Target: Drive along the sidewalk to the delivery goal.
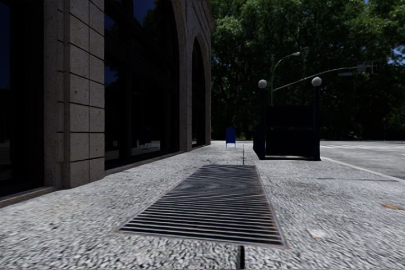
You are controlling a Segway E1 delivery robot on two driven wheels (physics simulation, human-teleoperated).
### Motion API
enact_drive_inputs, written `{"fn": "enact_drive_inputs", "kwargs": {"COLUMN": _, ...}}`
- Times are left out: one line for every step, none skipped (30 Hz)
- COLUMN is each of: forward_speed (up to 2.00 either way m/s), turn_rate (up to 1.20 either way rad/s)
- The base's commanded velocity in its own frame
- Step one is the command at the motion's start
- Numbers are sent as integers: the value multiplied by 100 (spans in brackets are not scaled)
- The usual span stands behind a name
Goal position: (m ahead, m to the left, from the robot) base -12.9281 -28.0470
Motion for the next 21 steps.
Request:
{"fn": "enact_drive_inputs", "kwargs": {"forward_speed": 200, "turn_rate": 0}}
{"fn": "enact_drive_inputs", "kwargs": {"forward_speed": 200, "turn_rate": 0}}
{"fn": "enact_drive_inputs", "kwargs": {"forward_speed": 200, "turn_rate": 0}}
{"fn": "enact_drive_inputs", "kwargs": {"forward_speed": 200, "turn_rate": 0}}
{"fn": "enact_drive_inputs", "kwargs": {"forward_speed": 200, "turn_rate": 0}}
{"fn": "enact_drive_inputs", "kwargs": {"forward_speed": 200, "turn_rate": 0}}
{"fn": "enact_drive_inputs", "kwargs": {"forward_speed": 200, "turn_rate": 0}}
{"fn": "enact_drive_inputs", "kwargs": {"forward_speed": 200, "turn_rate": 0}}
{"fn": "enact_drive_inputs", "kwargs": {"forward_speed": 200, "turn_rate": 0}}
{"fn": "enact_drive_inputs", "kwargs": {"forward_speed": 200, "turn_rate": 0}}
{"fn": "enact_drive_inputs", "kwargs": {"forward_speed": 200, "turn_rate": 0}}
{"fn": "enact_drive_inputs", "kwargs": {"forward_speed": 200, "turn_rate": 0}}
{"fn": "enact_drive_inputs", "kwargs": {"forward_speed": 200, "turn_rate": 0}}
{"fn": "enact_drive_inputs", "kwargs": {"forward_speed": 200, "turn_rate": 0}}
{"fn": "enact_drive_inputs", "kwargs": {"forward_speed": 200, "turn_rate": 0}}
{"fn": "enact_drive_inputs", "kwargs": {"forward_speed": 200, "turn_rate": 0}}
{"fn": "enact_drive_inputs", "kwargs": {"forward_speed": 200, "turn_rate": 0}}
{"fn": "enact_drive_inputs", "kwargs": {"forward_speed": 200, "turn_rate": 0}}
{"fn": "enact_drive_inputs", "kwargs": {"forward_speed": 200, "turn_rate": 0}}
{"fn": "enact_drive_inputs", "kwargs": {"forward_speed": 200, "turn_rate": 0}}
{"fn": "enact_drive_inputs", "kwargs": {"forward_speed": 200, "turn_rate": 0}}
